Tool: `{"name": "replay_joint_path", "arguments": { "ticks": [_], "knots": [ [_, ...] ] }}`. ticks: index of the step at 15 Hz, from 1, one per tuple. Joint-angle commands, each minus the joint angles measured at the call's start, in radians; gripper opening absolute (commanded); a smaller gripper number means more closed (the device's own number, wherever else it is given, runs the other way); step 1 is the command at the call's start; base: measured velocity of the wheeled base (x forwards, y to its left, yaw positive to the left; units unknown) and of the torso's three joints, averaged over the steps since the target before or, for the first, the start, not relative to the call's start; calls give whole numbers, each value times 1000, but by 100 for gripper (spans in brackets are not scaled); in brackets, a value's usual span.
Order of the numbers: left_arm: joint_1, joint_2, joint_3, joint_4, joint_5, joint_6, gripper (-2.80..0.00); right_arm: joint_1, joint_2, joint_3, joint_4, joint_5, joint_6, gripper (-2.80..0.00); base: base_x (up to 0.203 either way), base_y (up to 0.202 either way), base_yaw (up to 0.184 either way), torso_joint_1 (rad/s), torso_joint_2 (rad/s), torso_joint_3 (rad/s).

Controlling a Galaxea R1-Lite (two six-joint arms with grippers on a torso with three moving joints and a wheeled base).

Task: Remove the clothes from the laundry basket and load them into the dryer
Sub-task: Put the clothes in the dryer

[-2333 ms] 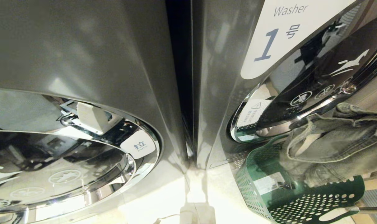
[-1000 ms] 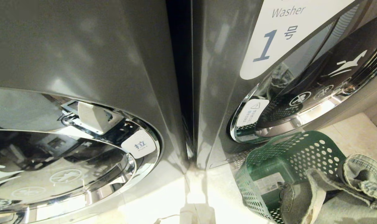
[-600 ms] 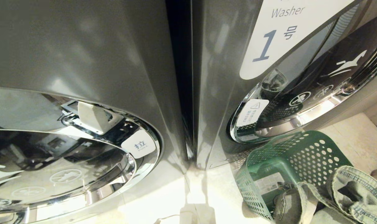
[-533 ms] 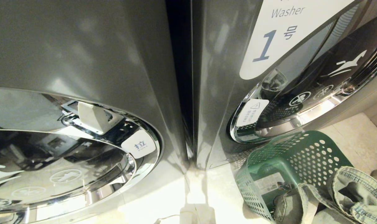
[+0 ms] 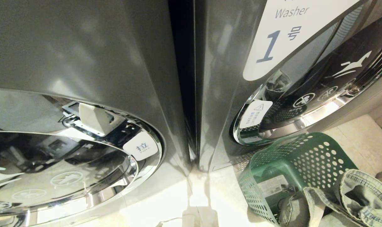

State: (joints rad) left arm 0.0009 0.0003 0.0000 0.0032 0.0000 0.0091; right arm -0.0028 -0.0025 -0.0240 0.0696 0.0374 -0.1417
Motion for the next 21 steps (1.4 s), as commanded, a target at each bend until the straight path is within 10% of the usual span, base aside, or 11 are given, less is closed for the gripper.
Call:
{"name": "replay_joint_path", "arguments": {
  "ticks": [1, 21],
  "knots": [
    [1, -2, 2, 0, 0, 0, -280, 0, 1, 1, -2, 1, 7, -280, 0, 0, 0, 0, 0, 0],
    [1, -2, 2, 0, 2, -8, -280, 0, 1, 3, -2, -1, 8, -280, 0, 0, 0, 1, 2, 86]
  ]
}}
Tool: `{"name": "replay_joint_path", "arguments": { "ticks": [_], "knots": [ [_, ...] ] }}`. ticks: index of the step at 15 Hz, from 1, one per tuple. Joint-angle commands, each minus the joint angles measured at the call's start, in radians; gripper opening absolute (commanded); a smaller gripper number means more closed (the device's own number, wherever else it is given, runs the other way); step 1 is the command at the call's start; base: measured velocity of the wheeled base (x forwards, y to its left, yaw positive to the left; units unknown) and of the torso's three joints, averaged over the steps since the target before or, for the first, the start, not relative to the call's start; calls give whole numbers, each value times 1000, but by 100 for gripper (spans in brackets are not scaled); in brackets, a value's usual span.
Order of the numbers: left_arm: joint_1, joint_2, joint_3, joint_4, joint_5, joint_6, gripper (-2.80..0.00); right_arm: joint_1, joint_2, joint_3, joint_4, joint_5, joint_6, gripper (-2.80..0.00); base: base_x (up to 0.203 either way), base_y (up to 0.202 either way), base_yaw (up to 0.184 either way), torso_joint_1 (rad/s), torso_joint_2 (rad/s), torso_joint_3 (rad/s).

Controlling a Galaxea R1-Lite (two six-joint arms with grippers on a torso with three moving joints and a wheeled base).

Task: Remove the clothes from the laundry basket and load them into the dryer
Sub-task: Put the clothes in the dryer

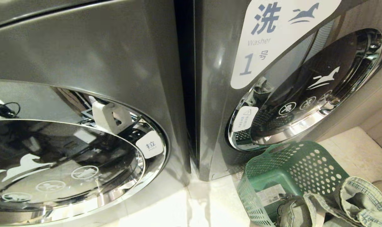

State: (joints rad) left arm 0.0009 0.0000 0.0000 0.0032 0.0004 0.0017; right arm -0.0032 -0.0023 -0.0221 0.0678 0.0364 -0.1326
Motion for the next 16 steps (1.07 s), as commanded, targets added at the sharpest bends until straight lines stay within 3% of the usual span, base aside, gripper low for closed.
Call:
{"name": "replay_joint_path", "arguments": {
  "ticks": [1, 16],
  "knots": [
    [1, -2, 2, 0, 0, 0, -280, 0, 1, 1, 0, 0, -1, -280, 0, 0, 0, 7, 2, 193],
    [1, -2, 2, 0, 0, 0, -280, 0, 1, 22, -62, 4, -7, -280, 0, 0, 0, 2, 0, 201]
  ]
}}
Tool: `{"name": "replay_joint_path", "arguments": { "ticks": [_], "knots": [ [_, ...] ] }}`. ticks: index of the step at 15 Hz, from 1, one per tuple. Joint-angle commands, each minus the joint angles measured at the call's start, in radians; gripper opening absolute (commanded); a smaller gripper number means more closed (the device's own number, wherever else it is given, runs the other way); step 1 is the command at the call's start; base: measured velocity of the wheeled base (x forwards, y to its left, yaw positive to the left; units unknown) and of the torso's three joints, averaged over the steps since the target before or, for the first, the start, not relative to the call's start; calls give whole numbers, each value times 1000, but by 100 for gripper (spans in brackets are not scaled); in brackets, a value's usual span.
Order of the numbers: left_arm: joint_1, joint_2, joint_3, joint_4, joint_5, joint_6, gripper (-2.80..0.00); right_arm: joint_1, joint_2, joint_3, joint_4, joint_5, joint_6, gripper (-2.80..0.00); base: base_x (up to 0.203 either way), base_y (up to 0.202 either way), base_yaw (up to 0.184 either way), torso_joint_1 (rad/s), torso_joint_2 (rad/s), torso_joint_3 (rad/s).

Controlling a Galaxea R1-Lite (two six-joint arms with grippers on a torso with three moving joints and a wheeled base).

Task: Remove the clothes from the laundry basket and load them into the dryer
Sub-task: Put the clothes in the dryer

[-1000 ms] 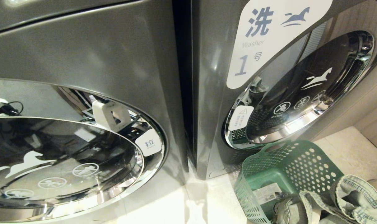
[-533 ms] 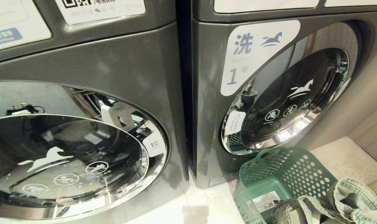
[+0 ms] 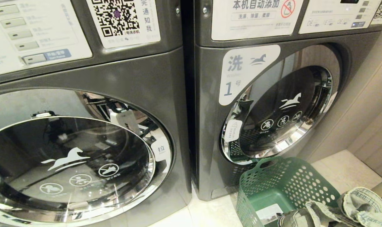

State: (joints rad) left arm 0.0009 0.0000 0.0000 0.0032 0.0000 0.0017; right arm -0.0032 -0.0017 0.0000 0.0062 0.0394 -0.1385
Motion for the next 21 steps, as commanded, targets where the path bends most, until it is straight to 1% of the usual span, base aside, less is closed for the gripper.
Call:
{"name": "replay_joint_path", "arguments": {
  "ticks": [1, 7, 15, 21],
  "knots": [
    [1, -2, 2, 0, 0, 0, -280, 0, 0, 0, 0, 1, -3, -280, 0, 0, 0, -2, 7, 212],
    [1, -2, 2, 0, 0, 0, -280, 0, 0, 0, 0, 1, -1, -280, 0, 0, 0, 1, 0, 186],
    [1, -2, 2, 0, 0, 0, -280, 0, 0, 0, -2, -1, -6, -280, 0, 0, 0, 1, 2, 12],
    [1, -2, 2, 0, 0, 0, -280, 0, 0, 0, -2, -1, 2, -280, 0, -7, 157, 2, 3, 6]
  ]
}}
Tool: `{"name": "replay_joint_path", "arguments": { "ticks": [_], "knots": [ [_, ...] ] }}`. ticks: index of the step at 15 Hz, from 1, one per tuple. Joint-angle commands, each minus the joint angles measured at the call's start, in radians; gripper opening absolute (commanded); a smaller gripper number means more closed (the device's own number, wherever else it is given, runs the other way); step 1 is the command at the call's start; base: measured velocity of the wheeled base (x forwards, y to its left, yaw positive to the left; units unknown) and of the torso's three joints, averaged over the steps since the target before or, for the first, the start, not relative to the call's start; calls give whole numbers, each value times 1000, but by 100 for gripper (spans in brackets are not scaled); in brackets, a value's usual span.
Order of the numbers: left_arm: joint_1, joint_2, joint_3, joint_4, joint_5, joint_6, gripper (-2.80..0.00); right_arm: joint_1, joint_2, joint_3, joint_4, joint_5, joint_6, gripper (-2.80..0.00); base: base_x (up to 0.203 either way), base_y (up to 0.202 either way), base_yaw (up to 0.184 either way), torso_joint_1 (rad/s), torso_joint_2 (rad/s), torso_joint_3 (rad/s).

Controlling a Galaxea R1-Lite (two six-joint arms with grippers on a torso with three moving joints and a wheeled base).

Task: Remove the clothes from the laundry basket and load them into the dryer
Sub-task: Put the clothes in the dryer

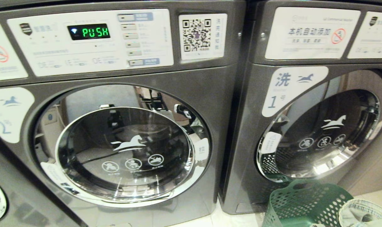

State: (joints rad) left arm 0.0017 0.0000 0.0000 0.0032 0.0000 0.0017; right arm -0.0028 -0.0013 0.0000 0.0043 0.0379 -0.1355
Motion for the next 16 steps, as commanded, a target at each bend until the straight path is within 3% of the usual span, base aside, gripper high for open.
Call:
{"name": "replay_joint_path", "arguments": {
  "ticks": [1, 5, 16],
  "knots": [
    [0, -2, 2, 0, 0, 0, -280, 0, 0, 0, 0, 0, -1, -280, -2, -5, 181, 2, -7, 7],
    [0, -2, 2, 0, 0, 0, -280, 0, 0, 0, 2, 0, 1, -280, 1, -7, 144, 2, 1, 3],
    [0, -2, 2, -2, 0, 1, -280, 0, 0, 0, 2, 0, 2, -280, 0, 0, 0, 0, 0, 0]
  ]
}}
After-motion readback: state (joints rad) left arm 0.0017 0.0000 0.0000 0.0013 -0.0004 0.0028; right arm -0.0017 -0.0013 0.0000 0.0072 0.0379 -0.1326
